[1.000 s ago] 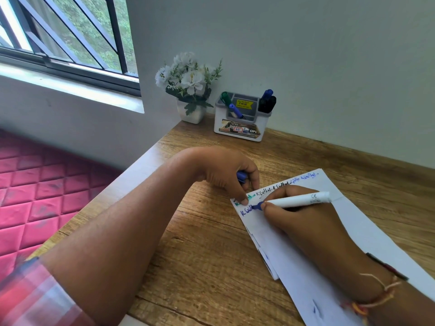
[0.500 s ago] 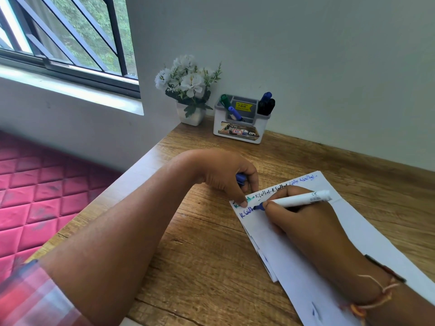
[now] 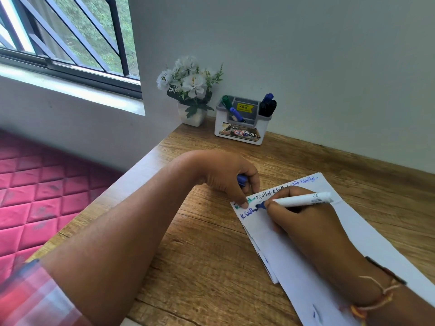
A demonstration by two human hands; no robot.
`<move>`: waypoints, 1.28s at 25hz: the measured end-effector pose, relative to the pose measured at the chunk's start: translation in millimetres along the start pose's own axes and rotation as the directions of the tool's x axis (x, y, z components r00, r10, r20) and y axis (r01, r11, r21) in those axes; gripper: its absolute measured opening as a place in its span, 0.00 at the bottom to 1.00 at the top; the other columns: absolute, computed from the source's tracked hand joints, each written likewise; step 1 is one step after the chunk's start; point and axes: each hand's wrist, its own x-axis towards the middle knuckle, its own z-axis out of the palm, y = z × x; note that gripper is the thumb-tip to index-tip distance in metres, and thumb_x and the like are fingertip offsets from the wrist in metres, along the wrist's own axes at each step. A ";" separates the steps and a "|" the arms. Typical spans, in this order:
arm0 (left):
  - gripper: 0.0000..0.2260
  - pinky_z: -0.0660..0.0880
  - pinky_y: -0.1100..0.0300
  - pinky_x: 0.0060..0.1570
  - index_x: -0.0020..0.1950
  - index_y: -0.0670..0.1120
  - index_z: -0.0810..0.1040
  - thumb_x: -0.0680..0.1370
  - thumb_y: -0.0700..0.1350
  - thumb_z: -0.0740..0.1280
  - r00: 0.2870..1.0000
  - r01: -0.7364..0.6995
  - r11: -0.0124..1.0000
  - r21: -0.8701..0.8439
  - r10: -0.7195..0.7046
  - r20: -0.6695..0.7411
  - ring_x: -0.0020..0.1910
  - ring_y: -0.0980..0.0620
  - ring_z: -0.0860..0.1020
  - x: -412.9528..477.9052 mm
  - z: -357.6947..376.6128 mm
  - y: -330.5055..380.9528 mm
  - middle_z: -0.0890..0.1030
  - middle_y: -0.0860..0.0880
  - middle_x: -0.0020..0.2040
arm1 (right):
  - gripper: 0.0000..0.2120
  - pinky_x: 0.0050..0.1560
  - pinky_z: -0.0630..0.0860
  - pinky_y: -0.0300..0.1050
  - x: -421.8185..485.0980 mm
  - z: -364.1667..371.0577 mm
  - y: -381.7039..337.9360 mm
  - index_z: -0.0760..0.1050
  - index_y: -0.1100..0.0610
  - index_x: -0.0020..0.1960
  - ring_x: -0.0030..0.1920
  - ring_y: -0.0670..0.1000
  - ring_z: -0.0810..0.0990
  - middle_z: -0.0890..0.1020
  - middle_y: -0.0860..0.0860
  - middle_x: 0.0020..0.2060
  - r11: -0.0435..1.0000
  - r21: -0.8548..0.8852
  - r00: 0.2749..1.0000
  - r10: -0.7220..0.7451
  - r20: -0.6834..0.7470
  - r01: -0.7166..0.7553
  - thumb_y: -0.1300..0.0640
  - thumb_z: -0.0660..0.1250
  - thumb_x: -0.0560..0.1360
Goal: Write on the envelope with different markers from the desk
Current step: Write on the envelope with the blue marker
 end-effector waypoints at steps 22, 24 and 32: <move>0.14 0.79 0.53 0.59 0.61 0.50 0.78 0.77 0.38 0.69 0.961 -0.060 0.962 -0.266 -0.016 -0.276 0.53 0.53 0.80 -1.7 1.1 7.2 0.81 0.51 0.56 | 0.06 0.37 0.79 0.40 19.3 -12.8 8.8 0.83 0.53 0.54 0.39 0.45 0.83 0.85 0.54 0.41 0.761 0.636 0.984 0.178 -0.017 -0.126 0.59 0.71 0.79; 0.15 0.80 0.59 0.53 0.65 0.46 0.75 0.80 0.33 0.63 0.940 -0.170 0.880 -0.442 0.010 -0.341 0.52 0.53 0.83 -1.9 0.8 12.8 0.81 0.48 0.59 | 0.07 0.38 0.81 0.40 21.5 -16.7 6.6 0.85 0.55 0.54 0.41 0.46 0.85 0.86 0.54 0.41 0.654 0.748 0.980 0.197 -0.023 -0.114 0.58 0.69 0.80; 0.10 0.80 0.63 0.49 0.59 0.40 0.74 0.79 0.32 0.66 0.931 -0.263 0.783 -0.564 0.053 -0.361 0.55 0.50 0.85 -3.1 5.3 25.0 0.86 0.46 0.56 | 0.09 0.35 0.78 0.41 24.3 -35.5 3.8 0.81 0.56 0.50 0.37 0.47 0.84 0.85 0.52 0.35 0.686 0.720 0.985 0.031 -0.172 0.105 0.57 0.63 0.82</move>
